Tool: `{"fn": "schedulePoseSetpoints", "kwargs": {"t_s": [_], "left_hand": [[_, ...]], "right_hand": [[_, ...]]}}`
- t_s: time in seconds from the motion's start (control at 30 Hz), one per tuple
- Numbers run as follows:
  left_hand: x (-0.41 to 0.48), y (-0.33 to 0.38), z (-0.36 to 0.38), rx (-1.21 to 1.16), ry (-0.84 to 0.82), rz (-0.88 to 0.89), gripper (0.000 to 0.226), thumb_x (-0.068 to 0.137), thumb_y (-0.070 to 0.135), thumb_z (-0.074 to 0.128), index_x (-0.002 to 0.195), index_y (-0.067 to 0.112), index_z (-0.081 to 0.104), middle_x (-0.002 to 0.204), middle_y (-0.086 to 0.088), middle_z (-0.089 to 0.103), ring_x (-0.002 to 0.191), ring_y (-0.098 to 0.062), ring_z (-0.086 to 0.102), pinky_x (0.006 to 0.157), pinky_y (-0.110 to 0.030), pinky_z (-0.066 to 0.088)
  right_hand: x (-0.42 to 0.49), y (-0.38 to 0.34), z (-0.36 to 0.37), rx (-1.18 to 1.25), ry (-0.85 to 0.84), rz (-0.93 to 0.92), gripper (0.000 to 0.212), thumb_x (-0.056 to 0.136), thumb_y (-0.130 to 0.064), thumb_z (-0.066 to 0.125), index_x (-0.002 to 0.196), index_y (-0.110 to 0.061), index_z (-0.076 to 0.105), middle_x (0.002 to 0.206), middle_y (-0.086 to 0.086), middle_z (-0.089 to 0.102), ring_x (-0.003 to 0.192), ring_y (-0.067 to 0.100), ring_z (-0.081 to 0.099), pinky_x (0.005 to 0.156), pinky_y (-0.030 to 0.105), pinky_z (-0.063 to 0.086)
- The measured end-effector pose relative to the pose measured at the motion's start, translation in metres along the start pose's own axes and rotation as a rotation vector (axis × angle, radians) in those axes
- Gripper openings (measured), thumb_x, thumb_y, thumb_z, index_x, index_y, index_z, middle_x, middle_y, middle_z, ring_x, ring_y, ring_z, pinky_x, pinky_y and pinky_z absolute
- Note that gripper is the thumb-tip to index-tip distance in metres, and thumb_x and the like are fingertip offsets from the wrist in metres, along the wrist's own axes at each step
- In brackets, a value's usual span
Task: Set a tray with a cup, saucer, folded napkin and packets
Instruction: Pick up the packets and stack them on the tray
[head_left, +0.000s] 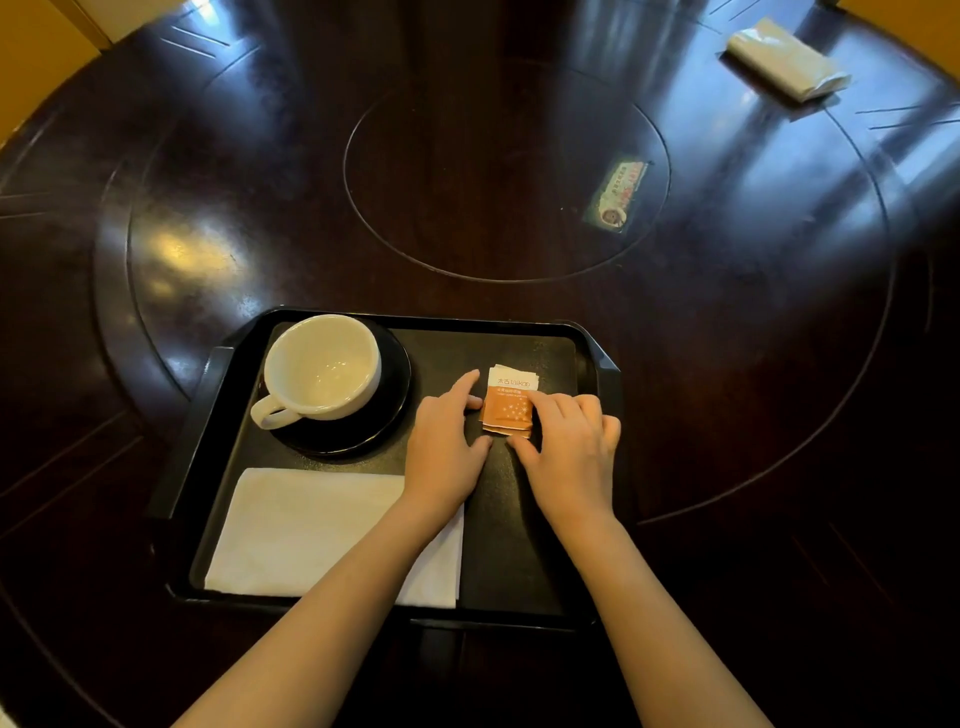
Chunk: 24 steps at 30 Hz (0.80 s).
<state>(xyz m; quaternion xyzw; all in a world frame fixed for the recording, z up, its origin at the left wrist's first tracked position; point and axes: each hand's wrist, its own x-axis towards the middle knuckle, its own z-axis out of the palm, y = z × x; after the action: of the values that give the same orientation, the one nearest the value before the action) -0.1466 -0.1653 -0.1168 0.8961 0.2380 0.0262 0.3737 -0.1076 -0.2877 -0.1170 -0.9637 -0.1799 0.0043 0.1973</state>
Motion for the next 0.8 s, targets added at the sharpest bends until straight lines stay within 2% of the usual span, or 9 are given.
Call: {"fn": "schedulePoseSetpoints", "kwargs": {"t_s": [0.3,0.4,0.5,0.63,0.8], "left_hand": [[0.0029,-0.0004,0.0003,-0.025,-0.010,0.009,0.068,0.079,0.017,0.070,0.139,0.024,0.037,0.114,0.004,0.064,0.109,-0.013,0.050,0.087,-0.020,0.036],[0.0031,-0.0004,-0.0001,0.011,-0.017,0.058,0.060,0.081,0.021,0.069,0.135,0.023,0.044,0.118,0.002,0.062,0.113,-0.015,0.047,0.090,-0.021,0.034],[0.0047,0.0004,-0.0010,0.070,-0.010,0.096,0.053,0.083,0.027,0.066,0.132,0.022,0.048,0.124,0.001,0.059,0.116,-0.015,0.046,0.090,-0.018,0.028],[0.0063,0.0016,-0.0011,0.094,-0.016,0.099,0.052,0.084,0.028,0.064,0.133,0.021,0.047,0.126,0.000,0.058,0.117,-0.016,0.045,0.090,-0.018,0.028],[0.0066,0.0042,0.0012,0.108,-0.008,0.102,0.050,0.085,0.028,0.063,0.132,0.020,0.049,0.122,-0.001,0.061,0.114,-0.016,0.047,0.088,-0.021,0.032]], "right_hand": [[0.0068,-0.0060,0.0067,0.037,0.022,0.023,0.040,0.083,-0.034,0.064,0.119,-0.017,0.058,0.116,0.002,0.063,0.109,0.020,0.051,0.088,0.035,0.037],[0.0044,-0.0073,0.0070,0.035,0.046,0.021,0.037,0.082,-0.032,0.066,0.115,-0.016,0.059,0.111,0.002,0.065,0.104,0.020,0.053,0.084,0.034,0.038],[0.0008,-0.0072,0.0072,0.055,0.039,0.028,0.043,0.080,-0.030,0.069,0.119,-0.015,0.056,0.113,0.002,0.064,0.105,0.020,0.052,0.085,0.033,0.039],[-0.0003,-0.0058,0.0074,0.147,0.006,0.066,0.050,0.081,-0.028,0.069,0.126,-0.017,0.050,0.119,0.000,0.060,0.110,0.016,0.049,0.090,0.030,0.039],[0.0029,-0.0066,0.0068,0.338,-0.013,0.138,0.046,0.083,-0.018,0.067,0.125,-0.018,0.049,0.120,0.001,0.059,0.111,0.014,0.050,0.091,0.030,0.047]]}}
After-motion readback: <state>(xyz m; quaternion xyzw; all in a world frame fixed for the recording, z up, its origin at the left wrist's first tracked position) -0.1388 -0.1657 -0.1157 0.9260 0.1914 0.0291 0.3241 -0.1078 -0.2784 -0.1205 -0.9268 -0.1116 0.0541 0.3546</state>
